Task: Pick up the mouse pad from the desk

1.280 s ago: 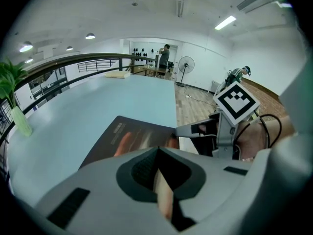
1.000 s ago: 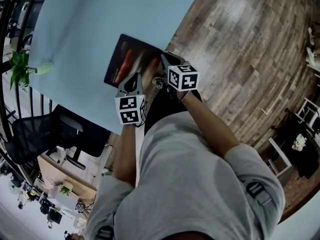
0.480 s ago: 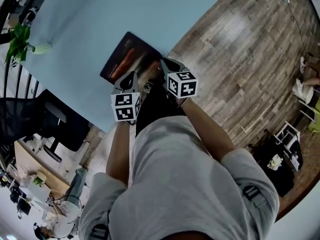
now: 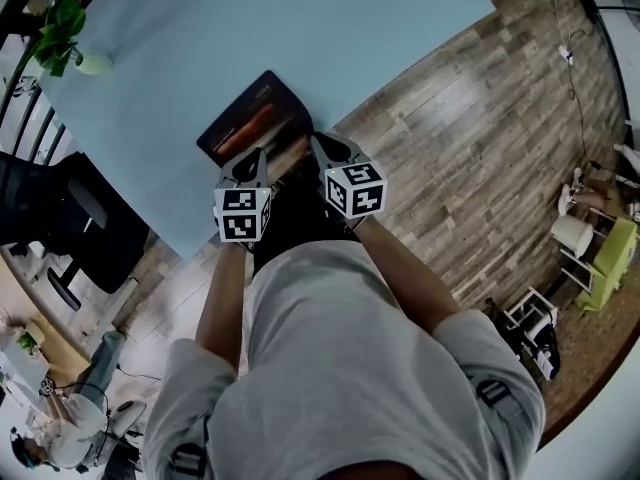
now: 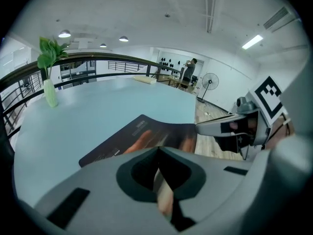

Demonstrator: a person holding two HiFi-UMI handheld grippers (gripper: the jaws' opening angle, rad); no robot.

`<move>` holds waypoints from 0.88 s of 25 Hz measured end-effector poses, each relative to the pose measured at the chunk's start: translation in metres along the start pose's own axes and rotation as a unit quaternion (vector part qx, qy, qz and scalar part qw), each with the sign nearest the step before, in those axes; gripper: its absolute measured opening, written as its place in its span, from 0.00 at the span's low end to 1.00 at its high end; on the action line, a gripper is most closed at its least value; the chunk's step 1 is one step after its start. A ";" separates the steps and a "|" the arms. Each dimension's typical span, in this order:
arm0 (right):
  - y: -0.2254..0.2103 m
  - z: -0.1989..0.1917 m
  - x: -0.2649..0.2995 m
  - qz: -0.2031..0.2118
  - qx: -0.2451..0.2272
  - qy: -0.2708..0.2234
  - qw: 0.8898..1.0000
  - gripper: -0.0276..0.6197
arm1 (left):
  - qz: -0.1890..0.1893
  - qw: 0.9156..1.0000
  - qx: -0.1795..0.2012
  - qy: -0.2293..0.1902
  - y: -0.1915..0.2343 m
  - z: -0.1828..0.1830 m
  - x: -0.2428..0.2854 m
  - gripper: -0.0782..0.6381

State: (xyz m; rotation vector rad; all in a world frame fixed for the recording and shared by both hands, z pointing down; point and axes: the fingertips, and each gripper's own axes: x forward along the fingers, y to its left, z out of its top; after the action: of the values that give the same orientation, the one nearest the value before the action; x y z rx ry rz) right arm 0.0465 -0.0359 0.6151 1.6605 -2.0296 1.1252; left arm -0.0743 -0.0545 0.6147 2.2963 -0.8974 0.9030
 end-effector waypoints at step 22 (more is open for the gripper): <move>0.081 0.045 -0.002 0.099 -0.144 0.009 0.985 0.07 | 0.061 0.994 -0.062 -0.066 0.030 0.010 -0.052 0.13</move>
State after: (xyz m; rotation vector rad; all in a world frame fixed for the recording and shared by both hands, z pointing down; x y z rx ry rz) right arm -0.0169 -0.0641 0.5531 1.3288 -2.2592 0.8496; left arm -0.1212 -0.0606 0.5765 2.2350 -1.1278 0.7301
